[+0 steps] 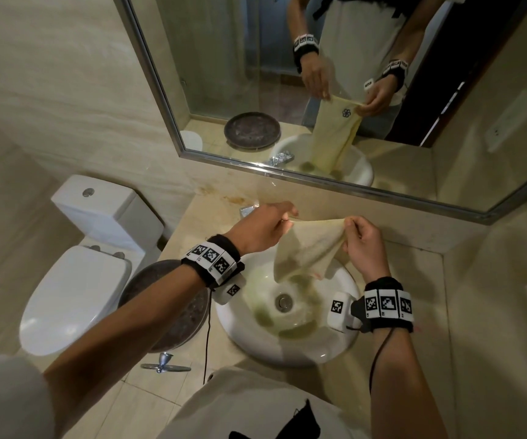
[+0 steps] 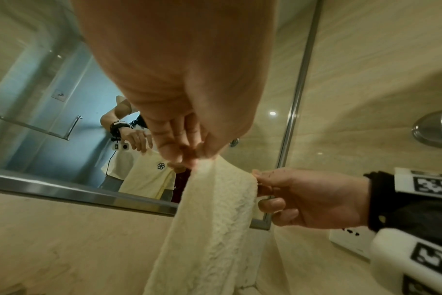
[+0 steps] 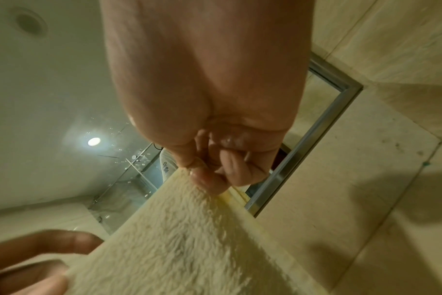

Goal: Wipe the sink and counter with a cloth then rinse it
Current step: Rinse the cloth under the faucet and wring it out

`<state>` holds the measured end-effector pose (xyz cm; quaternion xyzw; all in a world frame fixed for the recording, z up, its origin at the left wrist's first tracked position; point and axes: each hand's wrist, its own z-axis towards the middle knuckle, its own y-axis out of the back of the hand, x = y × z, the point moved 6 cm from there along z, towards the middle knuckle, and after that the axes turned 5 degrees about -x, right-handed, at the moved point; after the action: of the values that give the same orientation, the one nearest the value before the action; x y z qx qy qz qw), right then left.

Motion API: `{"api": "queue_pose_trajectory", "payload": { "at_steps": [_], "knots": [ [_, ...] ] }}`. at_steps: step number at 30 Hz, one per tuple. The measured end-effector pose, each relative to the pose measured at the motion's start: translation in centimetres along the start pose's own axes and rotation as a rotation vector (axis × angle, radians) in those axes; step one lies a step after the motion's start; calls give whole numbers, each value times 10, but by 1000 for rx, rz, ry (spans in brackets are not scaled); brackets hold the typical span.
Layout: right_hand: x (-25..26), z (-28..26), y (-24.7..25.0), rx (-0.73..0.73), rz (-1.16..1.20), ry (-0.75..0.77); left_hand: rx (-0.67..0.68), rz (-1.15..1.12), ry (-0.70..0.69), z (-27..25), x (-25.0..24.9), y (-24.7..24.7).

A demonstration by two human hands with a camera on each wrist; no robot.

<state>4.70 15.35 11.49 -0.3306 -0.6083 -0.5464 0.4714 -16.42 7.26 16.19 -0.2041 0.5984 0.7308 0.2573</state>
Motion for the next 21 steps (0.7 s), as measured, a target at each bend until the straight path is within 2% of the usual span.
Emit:
{"api": "queue_pose_trajectory", "payload": {
  "at_steps": [3, 8, 14, 15, 17, 19, 21],
  "knots": [
    [4, 0, -4, -30, 24, -14, 0, -24, 41, 1, -2, 4],
    [16, 0, -10, -88, 67, -39, 52, -280, 128, 1, -12, 1],
    [25, -6, -22, -6, 67, -17, 221, -414, 260, -3, -11, -15],
    [26, -7, -23, 12, 71, -12, 255, -379, 236, -4, -13, -17],
    [28, -8, -27, 39, 74, -8, 254, -155, 111, -3, -16, -15],
    [29, -9, -29, 57, 73, -22, 210, -12, -35, -3, -20, -15],
    [28, -9, -30, 61, 80, -37, 129, 54, -94, -5, -20, -12]
  ]
}}
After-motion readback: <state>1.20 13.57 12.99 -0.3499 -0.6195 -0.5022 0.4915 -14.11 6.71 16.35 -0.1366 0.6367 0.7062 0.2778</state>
